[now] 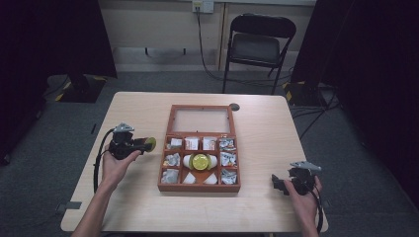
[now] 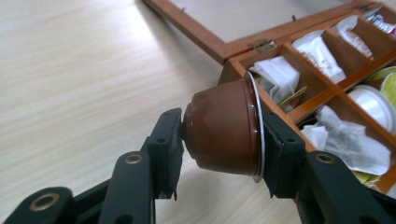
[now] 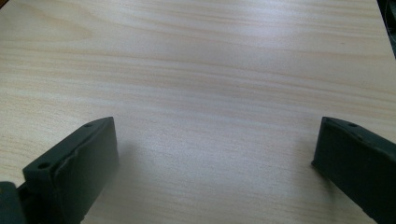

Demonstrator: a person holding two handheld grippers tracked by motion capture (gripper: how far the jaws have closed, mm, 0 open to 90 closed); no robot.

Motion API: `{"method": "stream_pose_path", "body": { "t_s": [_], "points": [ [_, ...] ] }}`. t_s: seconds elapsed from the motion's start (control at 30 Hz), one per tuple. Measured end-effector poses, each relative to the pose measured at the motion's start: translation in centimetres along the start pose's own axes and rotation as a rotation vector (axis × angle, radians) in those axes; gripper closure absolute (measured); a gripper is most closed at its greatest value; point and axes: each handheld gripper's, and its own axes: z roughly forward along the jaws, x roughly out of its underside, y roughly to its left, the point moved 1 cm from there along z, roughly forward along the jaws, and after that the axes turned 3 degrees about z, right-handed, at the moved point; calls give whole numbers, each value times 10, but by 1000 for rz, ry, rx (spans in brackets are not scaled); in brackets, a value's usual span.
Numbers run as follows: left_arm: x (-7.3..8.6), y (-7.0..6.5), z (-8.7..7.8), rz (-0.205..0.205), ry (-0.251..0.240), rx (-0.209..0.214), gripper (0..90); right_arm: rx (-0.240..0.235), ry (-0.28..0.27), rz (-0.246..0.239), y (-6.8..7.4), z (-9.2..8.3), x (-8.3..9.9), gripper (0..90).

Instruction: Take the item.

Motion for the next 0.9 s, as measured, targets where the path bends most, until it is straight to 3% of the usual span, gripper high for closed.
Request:
{"method": "stream_pose_path", "body": {
  "t_s": [0.1,0.2,0.47,0.7,0.9],
  "points": [
    [4,2,6,-3,24,-9,543,0,0,0,0,0,0,0],
    [10,7,12,-34,42,-14,543,-1,0,-1,0,0,0,0],
    [13,7,22,-21,67,-19,542,-1,0,-1,0,0,0,0],
    [15,3,30,-1,105,9,535,-1,1,-2,0,0,0,0],
    [14,1,31,2,101,19,514,-1,1,-2,0,0,0,0]
  ]
}}
